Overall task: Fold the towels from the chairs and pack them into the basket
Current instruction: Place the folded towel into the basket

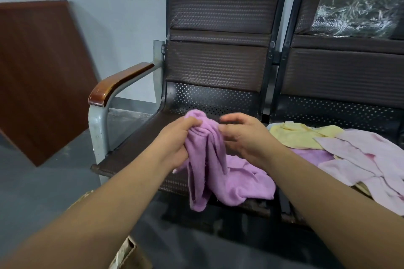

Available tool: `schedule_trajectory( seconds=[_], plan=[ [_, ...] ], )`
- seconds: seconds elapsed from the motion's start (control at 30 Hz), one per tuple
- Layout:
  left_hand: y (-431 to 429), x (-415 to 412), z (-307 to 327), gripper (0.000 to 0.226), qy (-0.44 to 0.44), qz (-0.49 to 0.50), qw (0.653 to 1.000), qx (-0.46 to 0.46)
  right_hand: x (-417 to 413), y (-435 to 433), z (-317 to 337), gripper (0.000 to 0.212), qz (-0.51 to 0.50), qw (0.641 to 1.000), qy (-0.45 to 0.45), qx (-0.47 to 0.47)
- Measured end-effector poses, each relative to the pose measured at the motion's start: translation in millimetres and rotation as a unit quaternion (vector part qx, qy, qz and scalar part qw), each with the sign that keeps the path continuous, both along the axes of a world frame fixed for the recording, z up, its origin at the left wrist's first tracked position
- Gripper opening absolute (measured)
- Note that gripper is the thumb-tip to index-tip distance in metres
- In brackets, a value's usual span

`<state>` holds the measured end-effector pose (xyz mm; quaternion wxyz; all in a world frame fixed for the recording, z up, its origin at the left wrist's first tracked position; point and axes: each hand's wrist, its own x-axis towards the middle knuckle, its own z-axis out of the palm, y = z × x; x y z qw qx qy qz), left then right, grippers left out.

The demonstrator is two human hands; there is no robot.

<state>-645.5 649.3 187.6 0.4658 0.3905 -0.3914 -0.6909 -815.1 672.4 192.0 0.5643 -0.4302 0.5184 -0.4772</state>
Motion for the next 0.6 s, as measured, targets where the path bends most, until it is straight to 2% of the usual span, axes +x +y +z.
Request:
schedule_trajectory(
  seconds=[0.03,0.1,0.13,0.2,0.27,0.33,0.4,0.47,0.53,0.6],
  plan=[
    [-1.8,1.3,4.2,0.018,0.038,0.013,0.999,0.01,-1.7,-1.2,-3.4,0.013,-0.012,0.999,0.019,0.03],
    [-1.7,4.4,11.3,0.016,0.115,0.005,0.992,0.042,-4.5,-1.0,-9.4,0.044,0.008,0.994,0.036,0.105],
    [0.7,4.9,13.8,0.015,0.135,-0.017,0.989,0.054,-4.7,-0.2,-10.7,0.059,0.028,0.991,0.014,0.132],
    [8.3,5.7,16.6,0.022,0.139,-0.067,0.986,0.069,-4.8,-2.0,-11.8,0.078,0.066,0.985,-0.056,0.148],
    [11.4,5.3,13.9,0.037,0.117,-0.091,0.987,0.061,-3.1,-5.0,-12.2,0.087,0.085,0.981,-0.108,0.14],
    [11.0,4.2,12.3,0.046,0.079,-0.084,0.993,0.031,-0.5,-7.0,-13.7,0.078,0.09,0.98,-0.114,0.134],
    [9.6,1.6,13.0,0.037,0.017,-0.062,0.998,-0.017,2.9,-3.7,-13.8,0.053,0.068,0.986,-0.1,0.114],
    [8.9,1.2,13.5,0.032,-0.035,-0.025,0.998,-0.043,4.1,-4.1,-14.0,0.034,0.022,0.997,-0.049,0.059],
    [6.2,4.6,12.1,0.027,-0.07,0.018,0.996,-0.043,2.9,-6.4,-9.0,0.036,-0.039,0.999,-0.024,0.011],
    [-0.1,11.9,8.7,0.024,-0.099,0.069,0.992,-0.024,-1.3,-8.7,-2.7,0.049,-0.073,0.99,-0.123,0.016]
  ],
)
